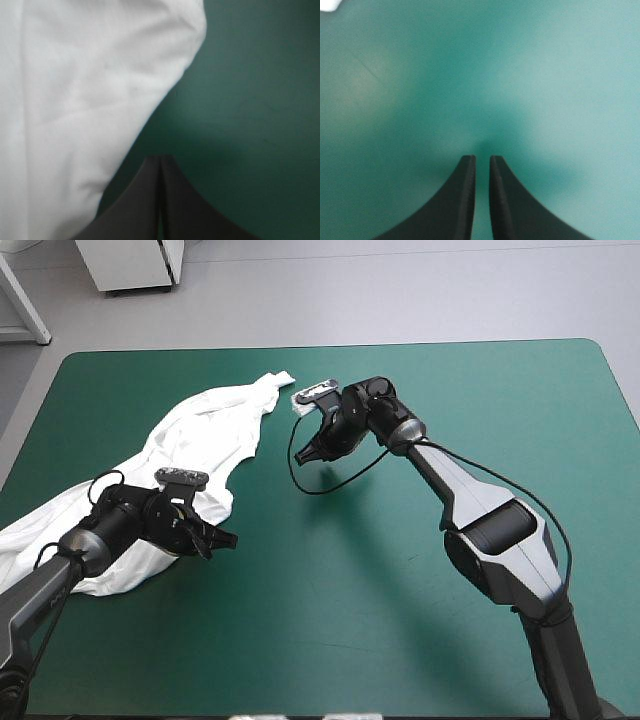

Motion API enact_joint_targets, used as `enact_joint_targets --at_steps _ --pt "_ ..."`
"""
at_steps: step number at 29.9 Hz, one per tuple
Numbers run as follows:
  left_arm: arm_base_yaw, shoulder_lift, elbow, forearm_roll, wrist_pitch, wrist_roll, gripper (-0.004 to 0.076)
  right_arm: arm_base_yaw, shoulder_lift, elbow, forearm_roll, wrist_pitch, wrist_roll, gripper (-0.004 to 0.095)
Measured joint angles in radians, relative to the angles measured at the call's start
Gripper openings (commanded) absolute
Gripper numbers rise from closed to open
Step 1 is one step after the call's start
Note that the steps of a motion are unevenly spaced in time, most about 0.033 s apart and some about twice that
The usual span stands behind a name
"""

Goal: Fold the cloth

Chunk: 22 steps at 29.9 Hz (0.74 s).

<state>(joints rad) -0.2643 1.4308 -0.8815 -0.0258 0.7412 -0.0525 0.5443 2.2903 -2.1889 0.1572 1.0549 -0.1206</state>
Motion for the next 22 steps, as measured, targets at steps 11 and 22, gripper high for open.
enact_joint_targets --at_steps 11,22 --pt "0.000 -0.018 -0.253 0.166 0.196 0.014 0.0012 -0.028 -0.223 0.085 -0.055 0.179 0.020 0.0103" --pt "0.000 -0.018 -0.323 0.250 0.228 -0.030 0.0582 -0.028 -0.667 0.603 -0.096 0.147 0.074 0.0103"
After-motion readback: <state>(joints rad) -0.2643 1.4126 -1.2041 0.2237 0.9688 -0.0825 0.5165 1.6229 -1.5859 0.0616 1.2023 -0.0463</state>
